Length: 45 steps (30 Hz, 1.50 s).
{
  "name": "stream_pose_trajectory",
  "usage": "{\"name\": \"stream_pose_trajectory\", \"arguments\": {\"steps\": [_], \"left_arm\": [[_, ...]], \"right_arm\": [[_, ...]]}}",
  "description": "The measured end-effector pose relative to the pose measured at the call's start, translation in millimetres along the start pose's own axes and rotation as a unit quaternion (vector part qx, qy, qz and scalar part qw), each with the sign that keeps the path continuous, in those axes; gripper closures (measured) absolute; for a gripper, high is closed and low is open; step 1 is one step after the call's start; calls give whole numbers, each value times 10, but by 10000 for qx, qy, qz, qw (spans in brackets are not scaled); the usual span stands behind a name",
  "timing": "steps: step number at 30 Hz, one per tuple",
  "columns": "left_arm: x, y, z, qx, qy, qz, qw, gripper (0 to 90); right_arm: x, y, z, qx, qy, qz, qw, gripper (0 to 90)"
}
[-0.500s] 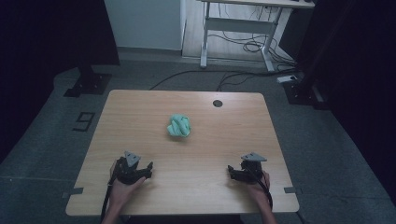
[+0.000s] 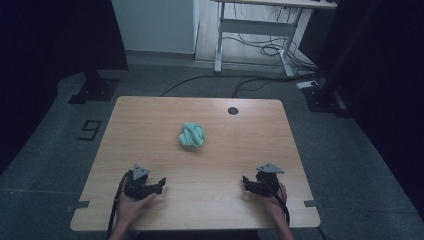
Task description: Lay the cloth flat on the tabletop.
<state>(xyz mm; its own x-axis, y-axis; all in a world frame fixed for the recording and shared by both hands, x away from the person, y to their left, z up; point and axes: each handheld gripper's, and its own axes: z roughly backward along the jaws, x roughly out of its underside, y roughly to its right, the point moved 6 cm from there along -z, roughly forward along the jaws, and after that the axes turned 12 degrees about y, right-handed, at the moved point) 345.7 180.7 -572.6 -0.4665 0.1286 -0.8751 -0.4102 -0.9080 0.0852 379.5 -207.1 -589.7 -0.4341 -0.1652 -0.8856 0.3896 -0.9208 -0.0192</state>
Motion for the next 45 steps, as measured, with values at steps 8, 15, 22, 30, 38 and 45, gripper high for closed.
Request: {"name": "stream_pose_trajectory", "arguments": {"steps": [8,15,22,30,38,45], "left_arm": [[12,40,23,123,-88,94,9998,240],[-24,48,86,195,-58,181,9996,253],[-38,45,114,251,-42,242,9994,260],[-34,74,102,329,-48,243,9992,274],[-33,101,101,393,-67,211,9990,291],[-29,92,102,396,-86,232,9989,291]], "right_arm": [[-152,-140,40,-306,357,-157,9988,255],[-260,-336,-40,-549,419,-106,9976,259],[-378,-537,-151,-788,490,-97,9956,275],[-618,-763,-373,-1013,496,131,9935,292],[-839,-858,-521,-1095,529,203,9924,297],[-1023,-975,-683,-1196,609,279,9906,298]]}}
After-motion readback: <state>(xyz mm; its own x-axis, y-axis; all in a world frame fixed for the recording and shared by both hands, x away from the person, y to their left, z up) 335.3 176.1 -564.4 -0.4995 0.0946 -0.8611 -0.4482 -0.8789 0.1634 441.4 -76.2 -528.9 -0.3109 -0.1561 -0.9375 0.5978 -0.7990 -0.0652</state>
